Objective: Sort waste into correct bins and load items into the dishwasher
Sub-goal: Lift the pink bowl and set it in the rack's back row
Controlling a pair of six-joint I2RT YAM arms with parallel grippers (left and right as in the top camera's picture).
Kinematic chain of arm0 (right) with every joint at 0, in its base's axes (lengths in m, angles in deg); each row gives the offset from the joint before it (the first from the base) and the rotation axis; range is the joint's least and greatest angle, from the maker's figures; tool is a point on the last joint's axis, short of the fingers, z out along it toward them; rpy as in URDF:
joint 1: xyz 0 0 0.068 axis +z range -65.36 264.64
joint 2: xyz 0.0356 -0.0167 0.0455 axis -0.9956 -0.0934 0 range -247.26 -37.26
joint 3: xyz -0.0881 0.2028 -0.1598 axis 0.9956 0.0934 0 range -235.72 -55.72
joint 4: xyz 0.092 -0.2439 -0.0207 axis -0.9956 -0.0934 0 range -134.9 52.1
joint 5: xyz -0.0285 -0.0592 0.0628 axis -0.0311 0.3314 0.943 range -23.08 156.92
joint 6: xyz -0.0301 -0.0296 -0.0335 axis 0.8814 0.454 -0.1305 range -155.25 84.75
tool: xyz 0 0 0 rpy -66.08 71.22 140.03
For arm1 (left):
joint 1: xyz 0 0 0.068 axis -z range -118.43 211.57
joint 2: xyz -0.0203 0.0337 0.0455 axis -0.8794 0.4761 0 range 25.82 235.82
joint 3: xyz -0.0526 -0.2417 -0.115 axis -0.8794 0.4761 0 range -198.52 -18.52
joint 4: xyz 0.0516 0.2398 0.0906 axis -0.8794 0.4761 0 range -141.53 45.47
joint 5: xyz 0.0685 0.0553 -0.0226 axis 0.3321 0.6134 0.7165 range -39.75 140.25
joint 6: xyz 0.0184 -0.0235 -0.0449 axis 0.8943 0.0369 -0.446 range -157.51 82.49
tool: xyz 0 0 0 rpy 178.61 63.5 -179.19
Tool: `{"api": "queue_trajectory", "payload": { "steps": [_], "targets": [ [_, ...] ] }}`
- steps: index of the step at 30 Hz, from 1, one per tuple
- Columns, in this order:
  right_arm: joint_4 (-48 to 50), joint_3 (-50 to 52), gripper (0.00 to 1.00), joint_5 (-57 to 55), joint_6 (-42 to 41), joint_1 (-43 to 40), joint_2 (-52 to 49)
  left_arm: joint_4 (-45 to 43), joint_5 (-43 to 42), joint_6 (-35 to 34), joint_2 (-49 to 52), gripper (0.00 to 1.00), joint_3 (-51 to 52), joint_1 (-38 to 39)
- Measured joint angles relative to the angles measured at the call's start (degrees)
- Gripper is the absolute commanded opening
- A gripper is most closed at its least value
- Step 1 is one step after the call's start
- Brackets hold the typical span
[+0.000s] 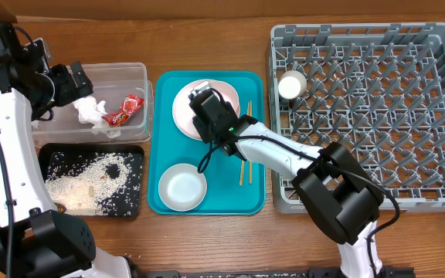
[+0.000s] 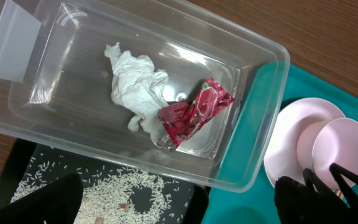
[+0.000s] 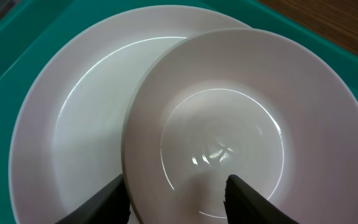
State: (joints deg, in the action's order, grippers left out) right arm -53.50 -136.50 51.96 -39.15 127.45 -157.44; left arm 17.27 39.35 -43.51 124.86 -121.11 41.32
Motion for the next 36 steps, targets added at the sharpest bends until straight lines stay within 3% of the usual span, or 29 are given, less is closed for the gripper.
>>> {"api": "queue_trajectory", "payload": {
  "steps": [7,19,25,31,36],
  "targets": [
    [-0.1,0.0,0.52,-1.5,1.2,0.0,0.0,0.0,0.0,0.0,0.0,1.00,0.0,0.0],
    [-0.9,0.0,0.16,-1.9,3.0,0.0,0.0,0.0,0.0,0.0,0.0,1.00,0.0,0.0],
    [0.8,0.0,0.04,-1.8,3.0,0.0,0.1,0.0,0.0,0.0,0.0,1.00,0.0,0.0],
    [1.0,0.5,0.04,-0.9,2.9,0.0,5.9,0.0,0.0,0.0,0.0,1.00,0.0,0.0],
    [-0.5,0.5,0.04,2.5,2.7,-0.5,17.9,0.0,0.0,0.0,0.0,1.00,0.0,0.0]
  ]
}}
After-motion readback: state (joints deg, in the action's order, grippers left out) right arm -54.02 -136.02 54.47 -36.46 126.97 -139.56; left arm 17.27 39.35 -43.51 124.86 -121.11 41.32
